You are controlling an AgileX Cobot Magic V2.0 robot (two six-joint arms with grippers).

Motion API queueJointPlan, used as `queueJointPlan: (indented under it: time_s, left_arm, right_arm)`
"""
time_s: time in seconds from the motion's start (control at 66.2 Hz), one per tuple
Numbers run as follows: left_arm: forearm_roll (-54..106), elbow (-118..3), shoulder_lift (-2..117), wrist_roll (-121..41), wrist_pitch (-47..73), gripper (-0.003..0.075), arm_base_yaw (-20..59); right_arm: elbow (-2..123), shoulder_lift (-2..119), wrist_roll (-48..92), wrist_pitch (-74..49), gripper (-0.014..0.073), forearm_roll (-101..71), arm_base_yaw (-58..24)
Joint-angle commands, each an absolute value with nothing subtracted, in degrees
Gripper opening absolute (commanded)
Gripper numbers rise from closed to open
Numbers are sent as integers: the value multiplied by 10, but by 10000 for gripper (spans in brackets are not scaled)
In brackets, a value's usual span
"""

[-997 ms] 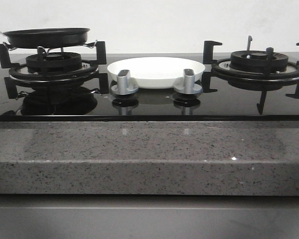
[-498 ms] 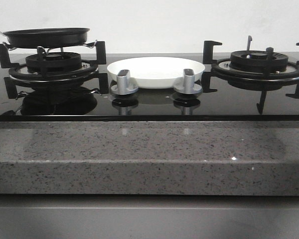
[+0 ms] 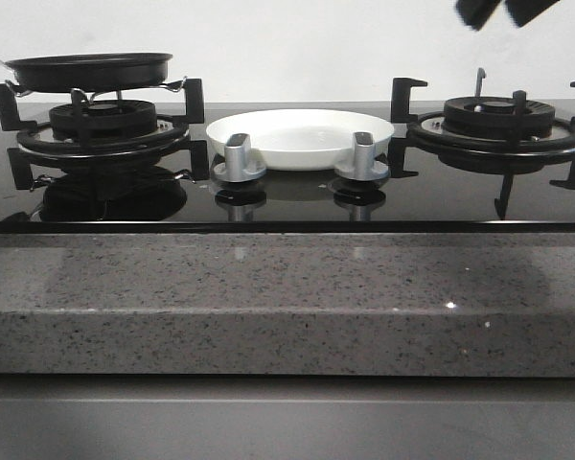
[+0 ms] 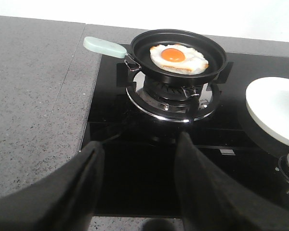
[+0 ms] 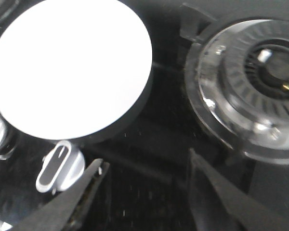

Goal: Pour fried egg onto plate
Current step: 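Lower the right gripper to the white plate rim and grasp it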

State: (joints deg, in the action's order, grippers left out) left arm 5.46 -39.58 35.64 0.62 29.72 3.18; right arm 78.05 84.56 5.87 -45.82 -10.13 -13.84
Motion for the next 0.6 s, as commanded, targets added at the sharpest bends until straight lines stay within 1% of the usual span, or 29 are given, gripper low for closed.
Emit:
queueJointPlan:
  time_s: [0.0,0.151,0.362,0.589]
  left_arm:
    - [58,-411,359,8,253,353,36]
    - [58,-411,359,8,253,353,36]
    - [58,-411,359,8,256,353,36]
    - [58,-411,359,8,256,353,36]
  right_arm:
    - [858,877,65,-479,387,-108,-137]
    - [945,955,65,-535,386,-119,-136]
    - [1076,1065,65,-625,337,-149,-119]
    - [1179,1146,65,-666,337,-180,-112]
